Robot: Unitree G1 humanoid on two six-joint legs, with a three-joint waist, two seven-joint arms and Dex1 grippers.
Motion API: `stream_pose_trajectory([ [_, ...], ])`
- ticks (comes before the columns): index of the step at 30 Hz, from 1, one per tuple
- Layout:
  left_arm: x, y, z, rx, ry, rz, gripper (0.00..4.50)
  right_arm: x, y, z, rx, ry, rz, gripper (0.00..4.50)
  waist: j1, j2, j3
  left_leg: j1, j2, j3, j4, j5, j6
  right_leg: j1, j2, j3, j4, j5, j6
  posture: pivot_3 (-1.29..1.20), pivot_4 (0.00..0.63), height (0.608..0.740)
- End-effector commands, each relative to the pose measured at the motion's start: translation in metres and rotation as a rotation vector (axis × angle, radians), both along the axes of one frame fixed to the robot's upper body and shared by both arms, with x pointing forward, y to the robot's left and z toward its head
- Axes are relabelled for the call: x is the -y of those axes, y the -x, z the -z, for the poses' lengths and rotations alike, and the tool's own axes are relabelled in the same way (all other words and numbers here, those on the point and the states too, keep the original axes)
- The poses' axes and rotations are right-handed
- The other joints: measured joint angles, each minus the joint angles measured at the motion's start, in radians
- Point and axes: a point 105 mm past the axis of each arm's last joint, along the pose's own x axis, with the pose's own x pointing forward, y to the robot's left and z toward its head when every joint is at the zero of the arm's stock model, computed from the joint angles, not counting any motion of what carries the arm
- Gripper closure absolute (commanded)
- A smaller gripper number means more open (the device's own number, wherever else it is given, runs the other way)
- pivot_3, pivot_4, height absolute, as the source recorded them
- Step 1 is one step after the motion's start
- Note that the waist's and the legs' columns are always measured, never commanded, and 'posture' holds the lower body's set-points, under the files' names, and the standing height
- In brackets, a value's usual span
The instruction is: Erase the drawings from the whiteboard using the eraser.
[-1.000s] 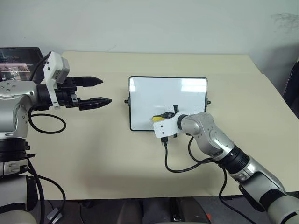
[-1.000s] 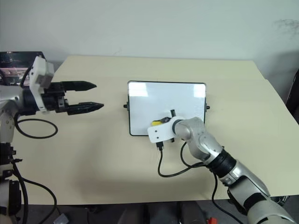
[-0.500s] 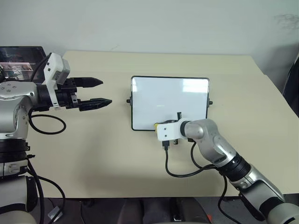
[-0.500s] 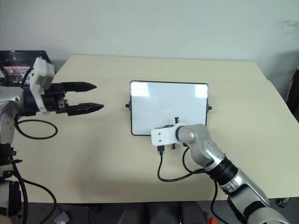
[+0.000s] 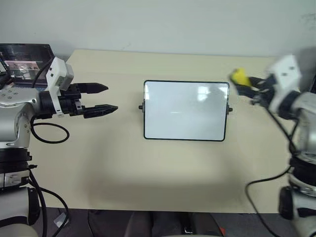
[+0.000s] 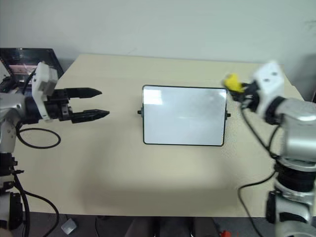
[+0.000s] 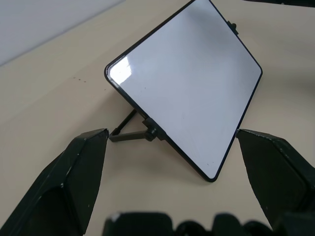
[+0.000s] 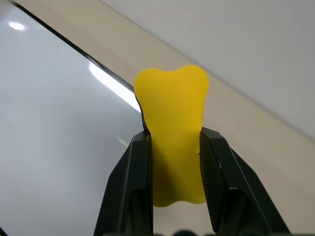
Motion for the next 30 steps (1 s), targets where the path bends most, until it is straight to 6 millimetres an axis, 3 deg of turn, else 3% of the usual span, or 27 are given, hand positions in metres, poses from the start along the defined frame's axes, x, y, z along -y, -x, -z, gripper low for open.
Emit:
stream_pose_trajectory([
  [1, 0.001, -0.001, -0.013, 0.059, -0.001, 0.012, 0.00, 0.044, 0.013, 0.016, -0.081, 0.028, 0.162, 3.54, 0.000, 0.000, 0.000, 0.000, 0.001, 0.000, 0.000, 0.000, 0.000, 0.000, 0.000, 0.000, 0.000, -0.002, 0.003, 0.00, 0.150, 0.740],
  [5, 0.002, -0.003, -0.012, 0.057, -0.002, 0.020, 0.00, 0.080, 0.031, 0.064, -0.278, 0.028, 0.323, 3.54, -0.007, 0.000, 0.000, 0.001, 0.001, 0.001, 0.000, 0.000, 0.000, 0.000, 0.001, 0.000, 0.001, -0.003, 0.001, 0.00, 0.150, 0.740],
  [9, 0.000, -0.004, -0.011, 0.053, -0.005, 0.020, 0.00, 0.085, 0.043, 0.091, -0.375, -0.018, 0.368, 3.54, -0.022, 0.003, 0.001, 0.002, 0.001, 0.001, 0.000, 0.000, 0.000, 0.000, 0.002, 0.001, 0.003, -0.004, 0.001, 0.00, 0.150, 0.740],
  [13, -0.005, -0.004, -0.011, 0.051, -0.010, 0.015, 0.00, 0.087, 0.050, 0.105, -0.428, -0.054, 0.382, 3.54, -0.029, 0.003, 0.001, 0.003, 0.001, 0.001, 0.001, 0.000, 0.000, 0.000, 0.002, 0.001, 0.004, -0.004, 0.001, 0.00, 0.150, 0.740],
  [17, -0.010, -0.003, -0.009, 0.047, -0.013, 0.014, 0.00, 0.088, 0.051, 0.111, -0.451, -0.066, 0.393, 2.29, -0.028, 0.003, 0.001, 0.002, 0.001, 0.001, 0.001, 0.000, 0.000, 0.000, 0.002, 0.001, 0.004, -0.004, 0.001, 0.00, 0.150, 0.740],
  [23, -0.010, -0.001, -0.006, 0.042, -0.011, 0.017, 0.00, 0.091, 0.050, 0.111, -0.453, -0.068, 0.410, 0.08, -0.027, 0.003, 0.001, 0.002, 0.001, 0.001, 0.001, 0.000, 0.000, 0.000, 0.003, 0.001, 0.003, -0.005, 0.002, 0.00, 0.150, 0.740],
  [26, -0.011, -0.002, -0.007, 0.056, -0.007, -0.003, 0.00, 0.092, 0.043, 0.096, -0.386, -0.080, 0.404, 0.03, -0.027, 0.003, 0.002, 0.002, 0.001, 0.001, 0.001, 0.000, 0.000, 0.000, 0.003, 0.001, 0.003, -0.005, 0.003, 0.00, 0.150, 0.740],
  [30, -0.025, -0.025, -0.022, 0.185, 0.062, -0.196, 0.00, 0.071, 0.015, 0.045, -0.100, -0.166, 0.297, 0.03, -0.030, 0.003, 0.002, 0.002, 0.001, 0.001, 0.001, 0.000, 0.000, 0.000, 0.003, 0.002, 0.004, -0.004, 0.004, 0.00, 0.150, 0.740],
])
